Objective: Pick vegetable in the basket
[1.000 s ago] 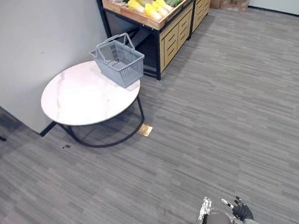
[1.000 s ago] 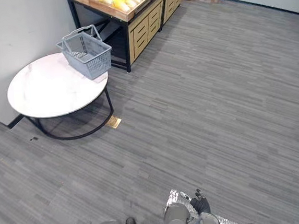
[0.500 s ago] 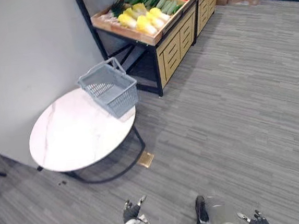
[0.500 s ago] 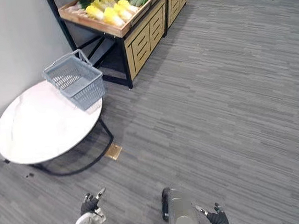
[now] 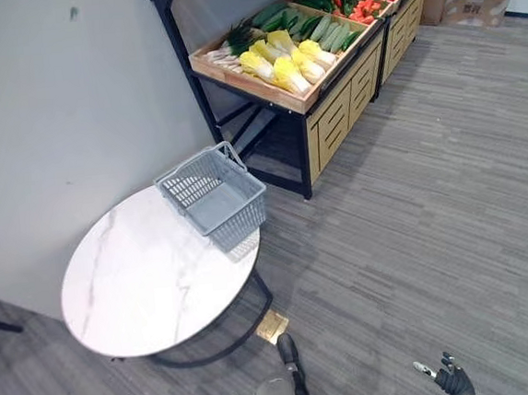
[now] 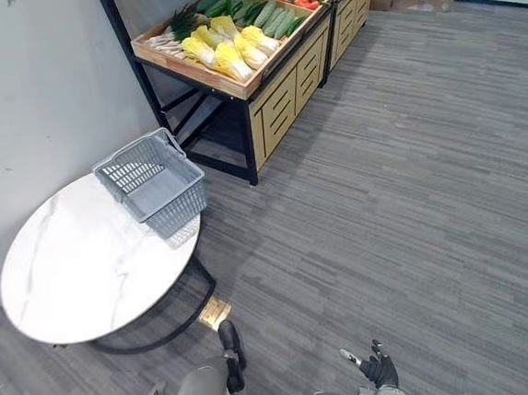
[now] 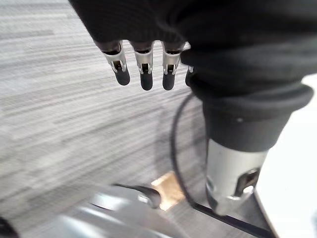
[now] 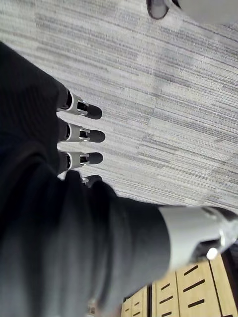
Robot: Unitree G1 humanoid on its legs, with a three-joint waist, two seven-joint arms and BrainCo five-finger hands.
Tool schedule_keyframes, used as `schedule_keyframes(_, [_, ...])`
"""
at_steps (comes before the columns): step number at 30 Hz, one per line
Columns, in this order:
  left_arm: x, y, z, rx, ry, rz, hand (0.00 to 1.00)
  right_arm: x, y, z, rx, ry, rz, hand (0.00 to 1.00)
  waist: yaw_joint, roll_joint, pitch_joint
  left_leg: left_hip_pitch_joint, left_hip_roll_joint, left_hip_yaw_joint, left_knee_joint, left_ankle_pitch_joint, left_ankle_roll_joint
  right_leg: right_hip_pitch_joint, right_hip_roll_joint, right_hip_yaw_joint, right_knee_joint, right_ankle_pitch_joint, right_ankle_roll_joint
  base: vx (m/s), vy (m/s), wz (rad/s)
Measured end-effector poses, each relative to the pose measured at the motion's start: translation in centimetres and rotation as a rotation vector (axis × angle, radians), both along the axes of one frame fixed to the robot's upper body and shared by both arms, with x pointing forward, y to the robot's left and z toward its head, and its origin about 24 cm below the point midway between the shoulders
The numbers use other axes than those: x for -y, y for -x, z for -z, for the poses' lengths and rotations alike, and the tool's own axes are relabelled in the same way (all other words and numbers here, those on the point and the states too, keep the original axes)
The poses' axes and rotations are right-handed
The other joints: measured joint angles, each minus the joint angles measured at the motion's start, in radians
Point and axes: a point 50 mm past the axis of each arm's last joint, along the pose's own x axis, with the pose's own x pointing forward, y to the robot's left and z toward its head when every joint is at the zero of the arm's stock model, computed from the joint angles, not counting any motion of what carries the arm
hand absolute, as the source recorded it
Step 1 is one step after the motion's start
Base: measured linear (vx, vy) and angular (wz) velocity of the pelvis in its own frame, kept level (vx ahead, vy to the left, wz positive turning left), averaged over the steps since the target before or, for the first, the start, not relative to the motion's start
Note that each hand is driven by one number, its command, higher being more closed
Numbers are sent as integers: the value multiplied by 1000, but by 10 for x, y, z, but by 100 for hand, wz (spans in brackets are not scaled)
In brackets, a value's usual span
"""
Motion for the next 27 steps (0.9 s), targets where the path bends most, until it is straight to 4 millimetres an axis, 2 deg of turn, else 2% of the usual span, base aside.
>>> schedule_keyframes(1, [-5, 14, 0, -44, -8, -9, 0, -8, -2, 1, 0, -10, -25, 0, 8, -52, -20, -5, -30, 23, 28, 5, 18, -1, -46, -1, 17, -21, -14, 533, 243, -3])
schedule_keyframes(2, [-7, 17, 1, -61, -8, -8, 0, -12, -2, 3, -10, -13, -47, 0, 11, -68, -30, -6, -46, 33, 29, 1, 24, -13, -61, 4, 45, -20, -16, 678, 249, 16])
schedule_keyframes(3, [-7, 19, 1, -79, -4, -15, 0, -17, -7, 2, -3, -17, -70, 0, 8, -80, -32, 8, -88, 36, 26, -12, 61, -60, -114, 12, 169, -5, 5, 701, 274, 38])
schedule_keyframes(4, [-12, 20, 0, -91, -19, -16, 0, -19, -11, 1, 7, -11, -78, 0, 5, -95, -28, 48, -134, 35, 28, -45, 85, -102, -165, 26, 345, 21, 50, 686, 283, 43])
schedule_keyframes(5, [-14, 16, 0, -78, -28, -9, 0, -21, -17, 0, 20, -7, -95, 0, 6, -104, -24, 87, -163, 30, 53, -106, 97, -192, -221, 59, 599, 111, 96, 445, 204, 31])
schedule_keyframes(6, [-14, 16, 0, -75, -31, -5, 0, -21, -19, -1, 25, -7, -99, 0, 5, -105, -24, 101, -169, 24, 56, -122, 96, -217, -233, 65, 662, 145, 96, 428, 174, 31])
schedule_keyframes(7, [-17, 9, -2, -52, -48, 20, 0, -21, -22, -2, 35, -6, -104, 0, -2, -102, -22, 156, -193, -4, 59, -158, 91, -296, -266, 63, 868, 191, 100, 530, 197, 54])
schedule_keyframes(8, [-18, -8, -5, 5, -66, 50, 0, -20, -23, -3, 41, -1, -110, 0, -6, -92, -19, 216, -206, -42, 38, -177, 89, -361, -272, 50, 978, 171, 68, 610, 197, 80])
schedule_keyframes(9, [-19, -22, -9, 71, -76, 54, 0, -19, -27, -5, 53, 14, -128, 0, -10, -87, -17, 259, -214, -70, 13, -180, 90, -404, -273, 28, 995, 156, 44, 482, 124, 91])
schedule_keyframes(10, [-19, -40, -13, 145, -80, 62, 0, -19, -31, -7, 69, 30, -151, 0, -18, -78, -14, 291, -218, -100, -9, -177, 94, -440, -273, 4, 969, 138, 32, 535, 41, 113])
schedule_keyframes(11, [-18, -64, -21, 247, -78, 84, 0, -21, -37, -9, 82, 39, -177, 0, -32, -79, -10, 328, -215, -152, -23, -178, 94, -476, -268, -18, 881, 104, 44, 350, -2, 108])
schedule_keyframes(12, [-16, -74, -25, 292, -79, 106, 0, -22, -39, -10, 83, 40, -182, 0, -35, -79, -9, 345, -209, -174, -30, -178, 94, -491, -261, -20, 816, 99, 41, 522, -92, 115])
schedule_keyframes(13, [-13, -91, -32, 365, -80, 142, 0, -24, -39, -10, 80, 44, -184, 0, -34, -77, -9, 362, -195, -216, -36, -187, 80, -512, -241, -11, 659, 102, 44, 335, -115, 79])
schedule_keyframes(14, [-11, -97, -35, 394, -77, 152, 0, -24, -40, -10, 79, 46, -182, 0, -32, -78, -9, 368, -186, -235, -36, -196, 66, -519, -228, 6, 575, 108, 54, 499, -224, 93])
schedule_keyframes(15, [-7, -104, -38, 429, -70, 178, 0, -25, -40, -10, 77, 45, -179, 0, -29, -77, -9, 376, -165, -274, -28, -215, 40, -524, -192, 71, 390, 127, 72, 385, -270, 84])
schedule_keyframes(16, [-7, -105, -37, 428, -68, 182, 0, -26, -40, -10, 78, 45, -181, 0, -28, -78, -9, 376, -146, -313, -11, -240, 25, -527, -161, 153, 249, 153, 83, 383, -306, 84])
schedule_keyframes(17, [-4, -104, -36, 424, -61, 181, 0, -27, -40, -10, 79, 45, -181, 0, -27, -79, -8, 374, -136, -331, 6, -256, 16, -524, -146, 193, 193, 170, 87, 362, -365, 84])
schedule_keyframes(18, [-4, -102, -35, 416, -62, 182, 0, -28, -39, -9, 79, 42, -180, 0, -26, -88, -4, 369, -126, -373, 44, -295, -9, -503, -127, 263, 115, 195, 100, 345, -455, 100])
schedule_keyframes(19, [-8, -93, -33, 392, -71, 173, 0, -32, -38, -8, 77, 32, -179, 0, -24, -116, -4, 367, -129, -415, 90, -345, -33, -466, -133, 311, 91, 191, 102, 341, -493, 104])
schedule_keyframes(20, [-10, -90, -32, 381, -74, 164, 0, -33, -37, -8, 73, 30, -178, 0, -24, -127, -4, 370, -123, -437, 113, -371, -46, -460, -132, 308, 108, 259, 129, 329, -547, 105])
schedule_keyframes(21, [-5, -78, -26, 333, -54, 145, 0, -32, -37, -8, 66, 35, -179, 0, -19, -97, -8, 375, -87, -474, 123, -392, -76, -461, -104, 264, 163, 297, 117, 328, -515, 80])
schedule_keyframes(22, [7, -65, -18, 278, -20, 115, 0, -26, -40, -8, 55, 52, -186, 0, -11, -61, -12, 372, -29, -490, 110, -392, -83, -462, -63, 215, 175, 276, 86, 319, -474, 67])
schedule_keyframes(23, [12, -59, -15, 250, -6, 95, 0, -23, -42, -8, 47, 58, -189, 0, -2, -42, -17, 370, -8, -481, 99, -381, -96, -462, -47, 198, 176, 268, 72, 295, -400, 72])
schedule_keyframes(24, [15, -53, -12, 229, 14, 17, 0, -22, -42, -7, 31, 63, -198, 0, 0, -30, -20, 352, 21, -459, 77, -341, -113, -460, -39, 151, 176, 264, 54, 321, -440, 94])
schedule_keyframes(25, [13, -51, -12, 222, 18, -5, 0, -23, -42, -7, 22, 62, -201, 0, 0, -32, -19, 342, 35, -427, 59, -291, -119, -448, -41, 109, 170, 259, 42, 259, -369, 91])
schedule_keyframes(26, [13, -51, -12, 221, 19, -6, 0, -23, -42, -7, 20, 63, -201, 0, 0, -33, -19, 340, 36, -425, 58, -286, -119, -446, -41, 106, 170, 259, 41, 234, -349, 100])
schedule_keyframes(27, [11, -49, -11, 206, 17, -16, 0, -22, -39, -5, -3, 67, -182, 0, 1, -36, -16, 339, 53, -363, 37, -225, -131, -397, -44, 47, 139, 255, 27, 145, -257, 91])
